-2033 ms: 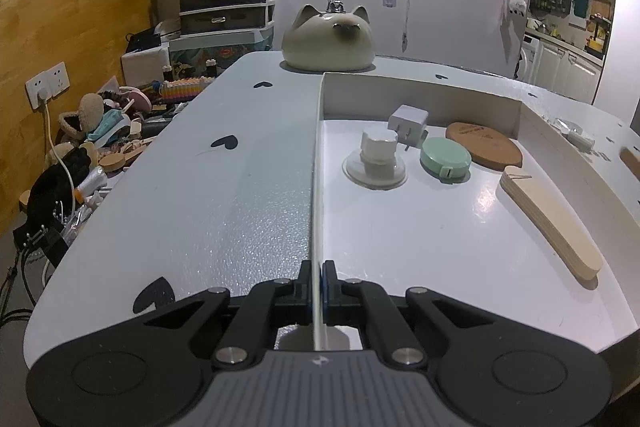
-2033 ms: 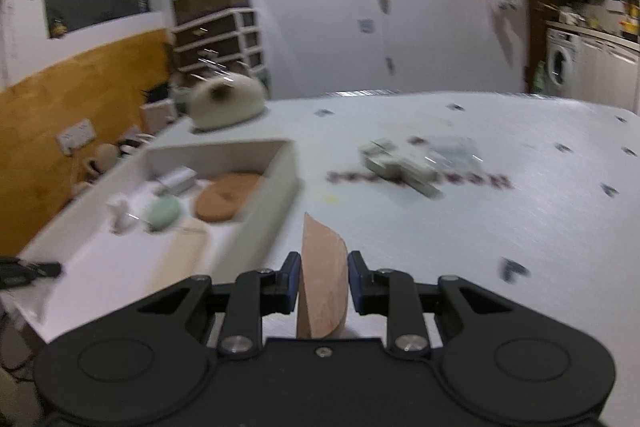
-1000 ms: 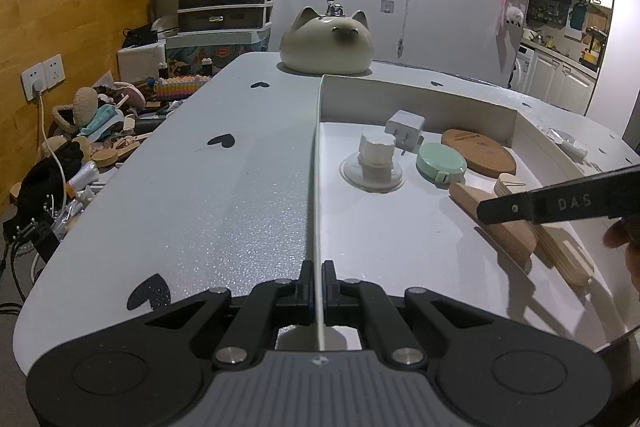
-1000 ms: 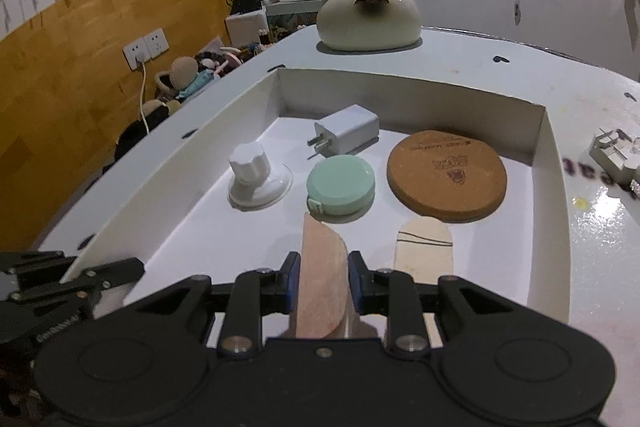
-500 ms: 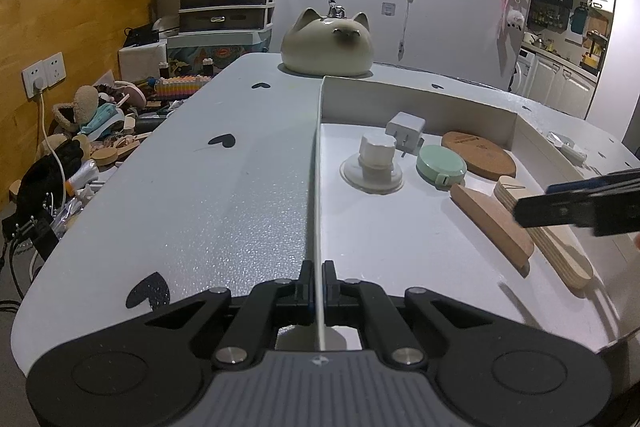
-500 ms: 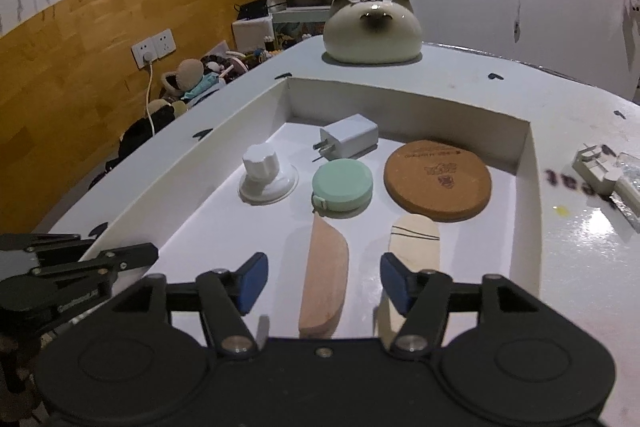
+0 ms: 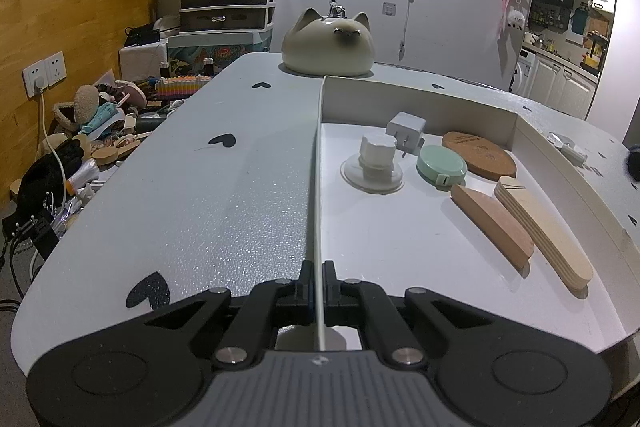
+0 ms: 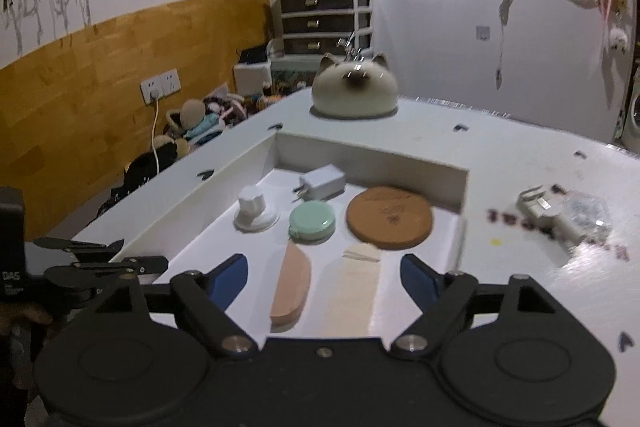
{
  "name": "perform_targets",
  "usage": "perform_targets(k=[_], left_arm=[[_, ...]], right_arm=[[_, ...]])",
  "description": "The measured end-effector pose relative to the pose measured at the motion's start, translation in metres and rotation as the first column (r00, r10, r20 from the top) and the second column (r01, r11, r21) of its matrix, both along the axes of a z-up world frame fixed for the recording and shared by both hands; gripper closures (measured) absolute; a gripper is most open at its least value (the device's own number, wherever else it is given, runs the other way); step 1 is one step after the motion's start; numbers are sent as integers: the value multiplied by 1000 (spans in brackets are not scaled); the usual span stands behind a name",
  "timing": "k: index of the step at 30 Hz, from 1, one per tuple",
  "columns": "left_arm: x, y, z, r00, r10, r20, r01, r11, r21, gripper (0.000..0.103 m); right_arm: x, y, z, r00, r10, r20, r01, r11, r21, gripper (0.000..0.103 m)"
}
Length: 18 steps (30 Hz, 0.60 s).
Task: Organize rigid objects
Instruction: 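Withdraw the right gripper from the tray toward the remaining items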
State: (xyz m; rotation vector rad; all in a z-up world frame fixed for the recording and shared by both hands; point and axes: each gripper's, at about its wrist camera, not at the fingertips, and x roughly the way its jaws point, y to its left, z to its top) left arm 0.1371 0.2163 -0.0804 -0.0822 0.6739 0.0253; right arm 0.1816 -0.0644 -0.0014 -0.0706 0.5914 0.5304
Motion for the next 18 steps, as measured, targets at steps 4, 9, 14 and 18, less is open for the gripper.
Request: perform_targets(k=[4, 9, 14, 18], left_arm=[[0, 0, 0, 1000, 1, 2, -1, 1000, -1, 101], [-1, 0, 0, 1000, 2, 4, -2, 1000, 0, 101], [-1, 1, -1, 1000, 2, 6, -2, 1000, 1, 101], [-2, 0, -1, 1000, 4, 11, -4, 1000, 2, 101]], right_arm=[[-8, -22, 9, 998, -37, 51, 37, 999, 4, 8], [-18, -48, 10, 985, -97, 140, 101, 995, -20, 3], [-18, -81, 3, 974, -168, 154, 174, 984, -25, 0], [-16, -107, -10, 957, -236, 170, 245, 969, -30, 0]])
